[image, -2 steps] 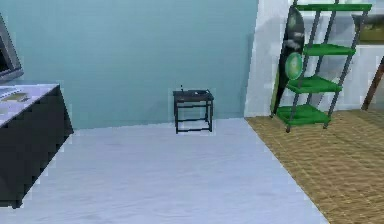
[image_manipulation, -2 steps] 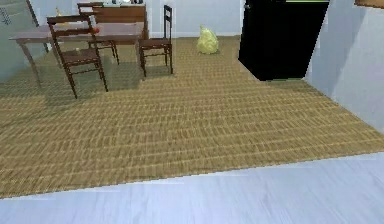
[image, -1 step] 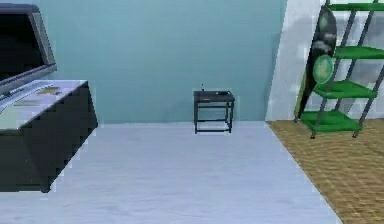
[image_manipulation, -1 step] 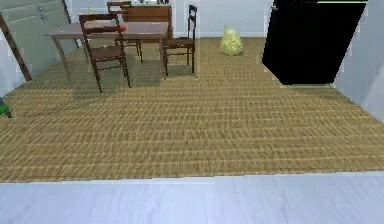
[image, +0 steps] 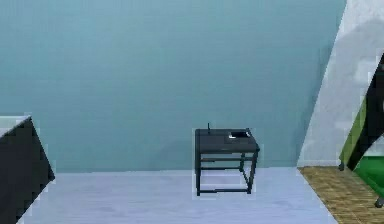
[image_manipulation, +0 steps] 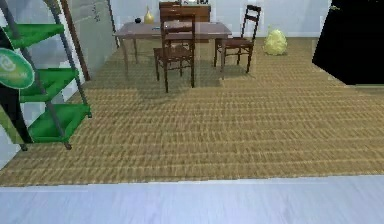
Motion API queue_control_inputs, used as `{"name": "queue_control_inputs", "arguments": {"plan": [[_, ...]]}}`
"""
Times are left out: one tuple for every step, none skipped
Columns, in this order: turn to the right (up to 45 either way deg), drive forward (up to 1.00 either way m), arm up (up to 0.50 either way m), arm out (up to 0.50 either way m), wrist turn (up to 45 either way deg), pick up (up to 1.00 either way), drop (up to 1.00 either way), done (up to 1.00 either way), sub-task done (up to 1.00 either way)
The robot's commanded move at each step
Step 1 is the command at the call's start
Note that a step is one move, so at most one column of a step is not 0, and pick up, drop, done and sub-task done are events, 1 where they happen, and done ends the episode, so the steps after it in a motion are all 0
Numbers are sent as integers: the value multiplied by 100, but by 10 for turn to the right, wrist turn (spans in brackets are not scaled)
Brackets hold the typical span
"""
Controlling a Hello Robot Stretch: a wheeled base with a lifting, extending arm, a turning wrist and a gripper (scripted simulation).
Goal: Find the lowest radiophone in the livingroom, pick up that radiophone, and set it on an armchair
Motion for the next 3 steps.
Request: {"name": "queue_control_inputs", "arguments": {"plan": [[0, 60, 0, 0, 0, 0, 0, 0, 0], [-450, 0, 0, 0, 0, 0, 0, 0, 0], [-180, 0, 0, 0, 0, 0, 0, 0, 0]]}}
